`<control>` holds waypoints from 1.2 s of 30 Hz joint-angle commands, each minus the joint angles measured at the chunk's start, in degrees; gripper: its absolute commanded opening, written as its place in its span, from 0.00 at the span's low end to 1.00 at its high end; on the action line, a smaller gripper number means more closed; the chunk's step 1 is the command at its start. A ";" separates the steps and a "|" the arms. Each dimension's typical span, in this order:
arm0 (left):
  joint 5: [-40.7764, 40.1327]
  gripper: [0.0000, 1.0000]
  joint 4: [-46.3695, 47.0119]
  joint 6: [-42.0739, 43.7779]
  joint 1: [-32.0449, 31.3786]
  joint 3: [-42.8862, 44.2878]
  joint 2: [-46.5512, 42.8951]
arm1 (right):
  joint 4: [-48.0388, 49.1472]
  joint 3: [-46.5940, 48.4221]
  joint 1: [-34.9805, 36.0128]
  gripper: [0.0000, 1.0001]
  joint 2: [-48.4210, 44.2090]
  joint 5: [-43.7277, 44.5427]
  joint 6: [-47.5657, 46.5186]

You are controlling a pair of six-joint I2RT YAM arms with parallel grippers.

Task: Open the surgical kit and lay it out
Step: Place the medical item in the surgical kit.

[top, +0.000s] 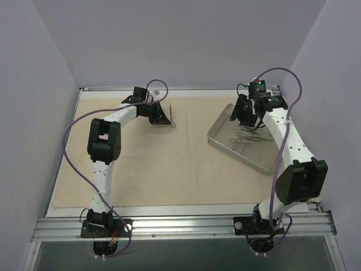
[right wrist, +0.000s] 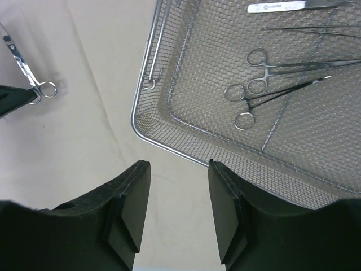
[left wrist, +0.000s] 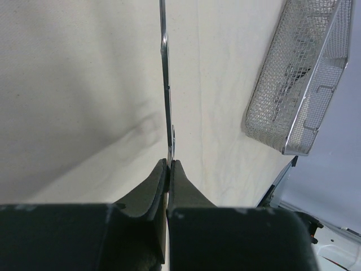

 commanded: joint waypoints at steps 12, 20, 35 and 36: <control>-2.98 0.02 -15.71 5.93 0.57 13.32 7.92 | -1.20 -0.68 -4.51 0.46 -0.51 -2.27 -1.93; -5.09 0.12 -20.55 7.34 0.83 17.81 11.00 | -0.58 -0.94 -4.87 0.46 0.29 -2.79 -1.75; -8.96 0.60 -22.57 9.53 1.63 17.72 9.07 | 0.04 -1.47 -5.39 0.46 1.25 -2.36 -1.40; -9.13 0.61 -22.66 9.80 1.71 17.63 8.72 | 0.04 -1.47 -5.39 0.46 1.34 -2.09 -1.40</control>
